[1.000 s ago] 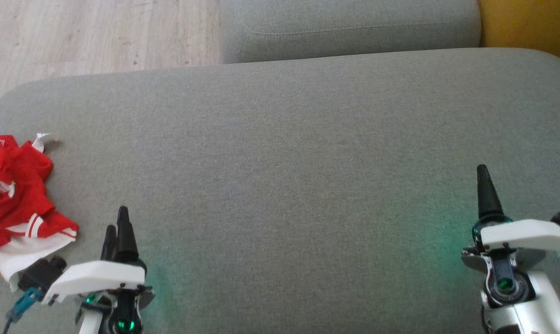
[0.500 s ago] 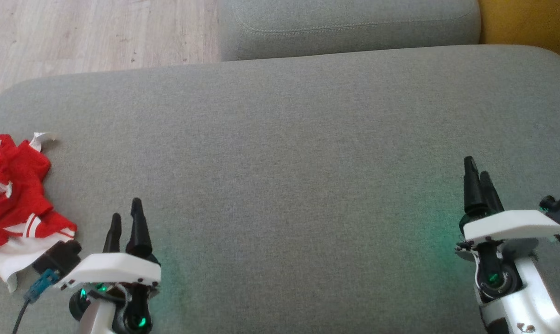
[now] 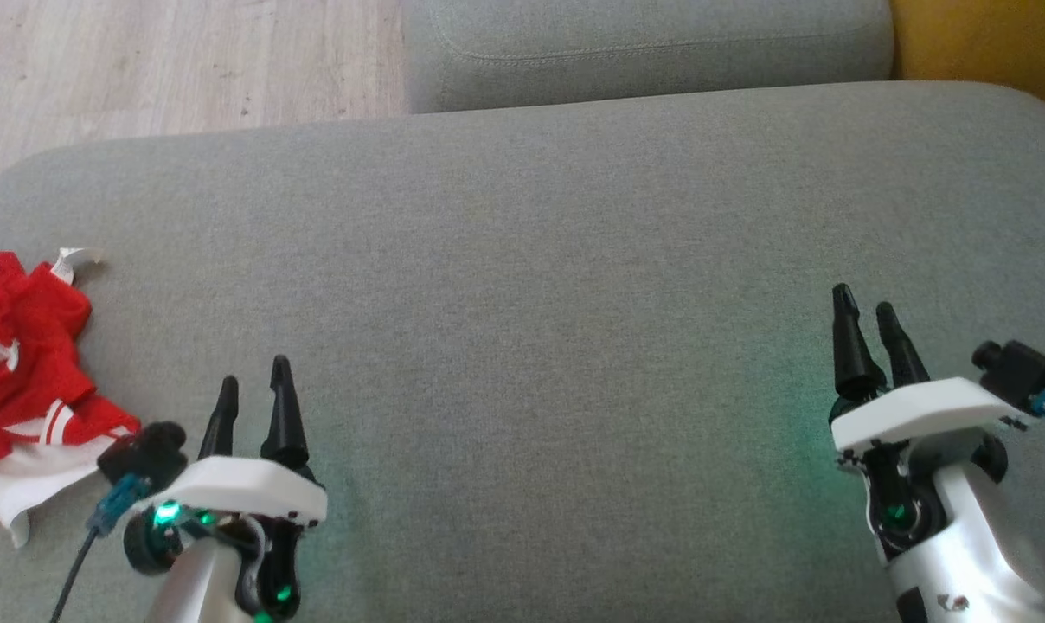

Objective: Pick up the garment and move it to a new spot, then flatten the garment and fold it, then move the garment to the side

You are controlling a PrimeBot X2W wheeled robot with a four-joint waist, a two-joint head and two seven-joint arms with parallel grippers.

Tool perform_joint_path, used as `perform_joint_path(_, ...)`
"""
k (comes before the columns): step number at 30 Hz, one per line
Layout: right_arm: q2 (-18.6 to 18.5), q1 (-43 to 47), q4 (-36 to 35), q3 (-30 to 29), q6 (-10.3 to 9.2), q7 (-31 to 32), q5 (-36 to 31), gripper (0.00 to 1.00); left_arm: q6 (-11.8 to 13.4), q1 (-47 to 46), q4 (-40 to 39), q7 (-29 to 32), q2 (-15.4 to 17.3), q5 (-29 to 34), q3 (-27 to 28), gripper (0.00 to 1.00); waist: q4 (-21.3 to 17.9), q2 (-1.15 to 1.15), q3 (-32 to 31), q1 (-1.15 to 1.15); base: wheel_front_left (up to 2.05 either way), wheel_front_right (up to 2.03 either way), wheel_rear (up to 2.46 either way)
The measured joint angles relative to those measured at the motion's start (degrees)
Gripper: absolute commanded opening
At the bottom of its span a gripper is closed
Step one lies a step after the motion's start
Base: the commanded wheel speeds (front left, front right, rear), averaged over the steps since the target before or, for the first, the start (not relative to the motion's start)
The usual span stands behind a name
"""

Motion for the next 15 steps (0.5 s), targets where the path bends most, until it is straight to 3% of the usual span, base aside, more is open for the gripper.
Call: perform_joint_path(15,-0.51,-2.89,3.61,1.65,0.0,-2.32,-10.76,1.0,1.76,-3.2,1.74,-2.44,0.09,9.79,-1.88,1.0,-0.49,0.0,0.64,0.0,0.0,0.0,0.0)
